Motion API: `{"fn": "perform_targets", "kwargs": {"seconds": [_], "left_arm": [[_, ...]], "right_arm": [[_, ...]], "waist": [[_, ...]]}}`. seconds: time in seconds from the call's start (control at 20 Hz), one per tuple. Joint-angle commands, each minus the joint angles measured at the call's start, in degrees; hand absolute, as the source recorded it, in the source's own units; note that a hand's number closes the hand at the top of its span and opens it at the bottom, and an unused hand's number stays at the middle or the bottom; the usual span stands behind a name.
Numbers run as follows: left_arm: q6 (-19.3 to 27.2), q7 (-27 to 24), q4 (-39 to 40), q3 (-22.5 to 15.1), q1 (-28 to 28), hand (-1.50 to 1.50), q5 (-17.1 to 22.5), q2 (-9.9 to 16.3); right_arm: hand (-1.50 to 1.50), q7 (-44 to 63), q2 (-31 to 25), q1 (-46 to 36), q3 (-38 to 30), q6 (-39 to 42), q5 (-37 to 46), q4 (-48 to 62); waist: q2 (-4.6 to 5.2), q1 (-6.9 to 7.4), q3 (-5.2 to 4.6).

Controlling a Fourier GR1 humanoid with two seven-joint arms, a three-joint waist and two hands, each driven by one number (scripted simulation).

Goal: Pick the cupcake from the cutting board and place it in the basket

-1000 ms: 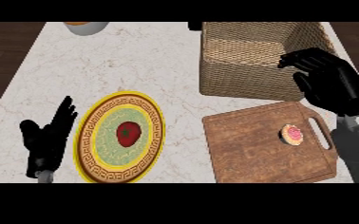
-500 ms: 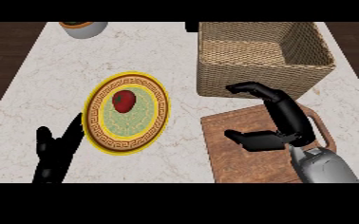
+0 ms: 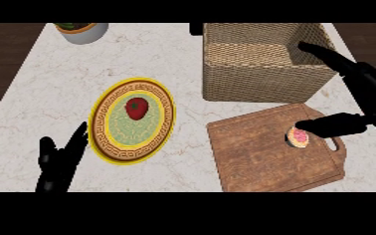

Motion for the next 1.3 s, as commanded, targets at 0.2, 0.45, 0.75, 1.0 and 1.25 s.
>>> {"fn": "perform_targets", "kwargs": {"seconds": [0.2,0.45,0.75,1.0,1.25], "left_arm": [[-2.7,0.5,2.4,0.6,1.6,0.0,0.7,0.8],[-0.9,1.9,1.9,0.1,-0.5,0.0,-0.4,-0.9],[-4.4,-1.4,3.9,2.1,1.9,0.0,0.4,-1.2],[-4.3,2.8,2.7,3.8,-0.5,0.0,-0.7,-0.5],[-3.3,1.5,4.6,1.7,-2.0,0.0,-3.4,-5.2]], "right_arm": [[-1.5,15.5,-19.4,-5.7,-8.6,22.4,-11.7,-8.8],[-1.5,18.2,-28.8,-6.3,-12.5,37.3,-24.5,-6.6],[-1.5,18.6,-30.4,-1.1,-15.9,42.9,-24.9,-7.5],[-1.5,21.6,-28.2,4.4,-21.9,44.3,-27.6,-13.6],[-1.5,22.8,-18.8,2.9,-16.7,40.2,-20.1,-12.6]], "waist": [[0.51,0.45,-0.31],[0.7,0.36,-0.26],[0.88,1.27,-0.1],[0.75,0.77,-0.07],[1.12,2.04,-0.09]]}}
